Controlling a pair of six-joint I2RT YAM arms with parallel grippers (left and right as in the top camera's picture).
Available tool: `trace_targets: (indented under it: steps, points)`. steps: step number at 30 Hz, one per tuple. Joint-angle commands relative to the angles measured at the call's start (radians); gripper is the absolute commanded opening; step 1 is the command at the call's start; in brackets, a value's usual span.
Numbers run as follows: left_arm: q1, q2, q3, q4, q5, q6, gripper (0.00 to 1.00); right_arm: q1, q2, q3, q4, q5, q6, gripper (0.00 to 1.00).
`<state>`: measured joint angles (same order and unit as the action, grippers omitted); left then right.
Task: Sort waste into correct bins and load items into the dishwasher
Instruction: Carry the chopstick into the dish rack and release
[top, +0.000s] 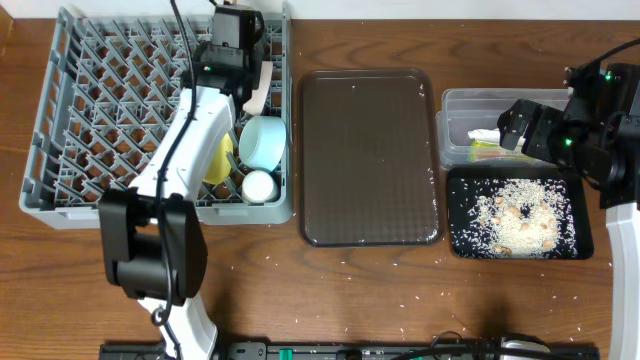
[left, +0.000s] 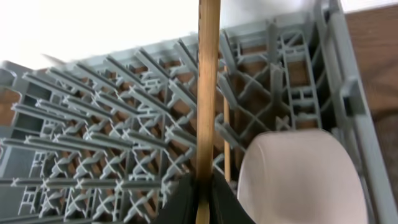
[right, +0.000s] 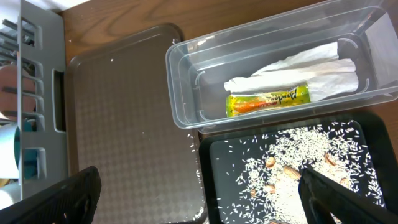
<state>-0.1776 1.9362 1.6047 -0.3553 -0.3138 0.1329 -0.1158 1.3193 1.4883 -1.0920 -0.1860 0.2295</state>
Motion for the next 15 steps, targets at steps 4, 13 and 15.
trace_targets:
  steps: [4,13,15]
  points:
    - [0.015,0.056,0.003,0.067,-0.039,0.016,0.08,-0.008,0.001,0.002,-0.001,0.002,-0.009,0.99]
    - [0.020,0.081,0.003,0.088,-0.039,-0.021,0.61,-0.008,0.001,0.002,-0.001,0.002,-0.009,0.99]
    - [0.031,0.071,0.003,0.072,-0.039,-0.083,0.61,-0.008,0.001,0.002,-0.001,0.002,-0.009,0.99]
